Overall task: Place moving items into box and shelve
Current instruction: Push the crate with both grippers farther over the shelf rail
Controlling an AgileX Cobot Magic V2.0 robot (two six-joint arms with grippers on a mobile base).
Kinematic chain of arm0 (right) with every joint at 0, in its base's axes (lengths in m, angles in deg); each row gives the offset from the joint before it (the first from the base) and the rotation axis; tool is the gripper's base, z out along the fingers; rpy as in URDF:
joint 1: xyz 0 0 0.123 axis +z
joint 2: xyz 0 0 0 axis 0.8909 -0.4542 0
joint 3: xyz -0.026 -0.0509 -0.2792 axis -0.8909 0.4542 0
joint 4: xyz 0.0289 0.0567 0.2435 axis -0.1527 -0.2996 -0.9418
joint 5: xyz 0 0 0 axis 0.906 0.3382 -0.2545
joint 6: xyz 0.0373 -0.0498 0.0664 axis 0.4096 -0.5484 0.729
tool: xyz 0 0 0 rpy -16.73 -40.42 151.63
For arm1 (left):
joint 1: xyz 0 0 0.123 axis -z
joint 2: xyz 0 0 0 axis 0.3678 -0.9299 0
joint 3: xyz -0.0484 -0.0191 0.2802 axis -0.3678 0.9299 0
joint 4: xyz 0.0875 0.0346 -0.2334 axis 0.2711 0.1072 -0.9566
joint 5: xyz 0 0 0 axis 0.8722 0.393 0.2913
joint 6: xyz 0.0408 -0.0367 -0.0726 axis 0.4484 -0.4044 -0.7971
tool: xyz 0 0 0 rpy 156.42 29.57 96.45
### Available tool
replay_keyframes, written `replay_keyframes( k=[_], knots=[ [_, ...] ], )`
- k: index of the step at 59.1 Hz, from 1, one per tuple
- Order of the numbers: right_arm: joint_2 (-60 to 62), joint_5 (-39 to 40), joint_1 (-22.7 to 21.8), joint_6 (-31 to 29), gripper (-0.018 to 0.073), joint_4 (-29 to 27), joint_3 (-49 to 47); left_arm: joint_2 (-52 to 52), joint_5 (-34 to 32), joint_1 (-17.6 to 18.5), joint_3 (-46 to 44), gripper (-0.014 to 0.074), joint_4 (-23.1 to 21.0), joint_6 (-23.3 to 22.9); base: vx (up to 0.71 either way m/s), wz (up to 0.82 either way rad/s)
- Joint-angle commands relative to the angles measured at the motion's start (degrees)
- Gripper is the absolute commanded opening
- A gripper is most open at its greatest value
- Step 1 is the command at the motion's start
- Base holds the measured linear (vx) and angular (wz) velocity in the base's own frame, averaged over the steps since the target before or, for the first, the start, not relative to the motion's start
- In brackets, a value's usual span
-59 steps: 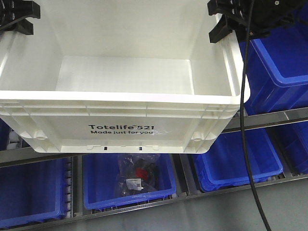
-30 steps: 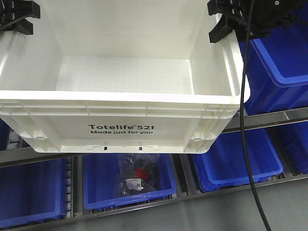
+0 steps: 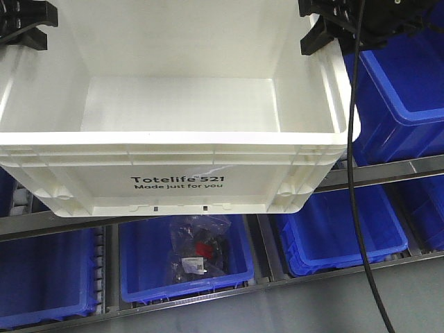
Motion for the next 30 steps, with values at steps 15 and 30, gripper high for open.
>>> replay_keyframes(
  k=[15, 30],
  knots=[
    [3.2, 6.4, 1.5, -1.9, -0.0011, -11.9, -2.3, -0.9, -5.8, 1.6, -2.5, -0.0013, -8.1, -0.2, 0.0, 0.0],
    [3.2, 10.3, 1.5, -8.0, -0.0011, -11.9, -2.3, -2.4, -8.7, 1.6, -2.5, -0.0013, -8.2, 0.8, 0.0, 0.0]
  ],
)
